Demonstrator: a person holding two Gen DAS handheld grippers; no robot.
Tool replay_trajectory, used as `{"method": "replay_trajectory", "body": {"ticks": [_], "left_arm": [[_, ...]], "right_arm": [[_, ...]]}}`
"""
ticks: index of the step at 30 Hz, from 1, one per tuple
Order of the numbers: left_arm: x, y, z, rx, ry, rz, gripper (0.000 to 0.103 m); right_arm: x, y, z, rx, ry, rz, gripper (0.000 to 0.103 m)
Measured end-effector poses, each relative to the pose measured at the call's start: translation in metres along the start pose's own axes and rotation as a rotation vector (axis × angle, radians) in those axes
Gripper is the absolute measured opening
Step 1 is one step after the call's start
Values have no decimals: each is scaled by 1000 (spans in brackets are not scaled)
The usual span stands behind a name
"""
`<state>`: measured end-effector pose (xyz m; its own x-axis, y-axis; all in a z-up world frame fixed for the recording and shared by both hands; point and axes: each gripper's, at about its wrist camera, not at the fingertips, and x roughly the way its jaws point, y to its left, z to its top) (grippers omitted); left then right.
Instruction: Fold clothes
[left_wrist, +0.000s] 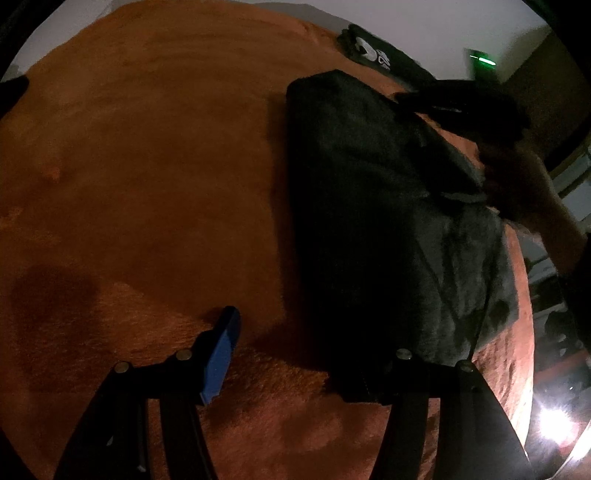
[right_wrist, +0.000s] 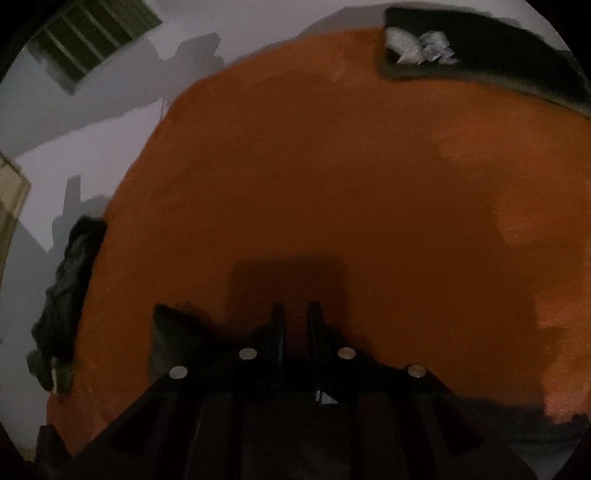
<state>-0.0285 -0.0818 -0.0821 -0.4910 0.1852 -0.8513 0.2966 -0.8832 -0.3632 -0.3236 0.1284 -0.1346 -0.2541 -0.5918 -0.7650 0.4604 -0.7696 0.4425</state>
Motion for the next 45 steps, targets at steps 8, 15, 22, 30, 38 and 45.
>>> {"method": "replay_trajectory", "body": {"ticks": [8,15,22,30,38,45], "left_arm": [[-28,-17,-31,82,-39,-20,61],[-5,-55,-32,257,-60,37,61],[9,-45,-28,243,-46,46,70],[-21,-65,-2,415,-204,112,70],[40,-102,54,451,-160,126,70],[45,-86,53,334,-114,81,70]], "right_arm": [[-121,10,-141,-36,-58,29,12],[-163,19,-255,-109,-83,-218,12],[-166,-52,-264,52,-58,-304,0],[-180,-59,-238,67,-129,-274,11],[-117,-69,-157,38,-127,-253,17],[-154,-66,-152,61,-164,-226,17]]}}
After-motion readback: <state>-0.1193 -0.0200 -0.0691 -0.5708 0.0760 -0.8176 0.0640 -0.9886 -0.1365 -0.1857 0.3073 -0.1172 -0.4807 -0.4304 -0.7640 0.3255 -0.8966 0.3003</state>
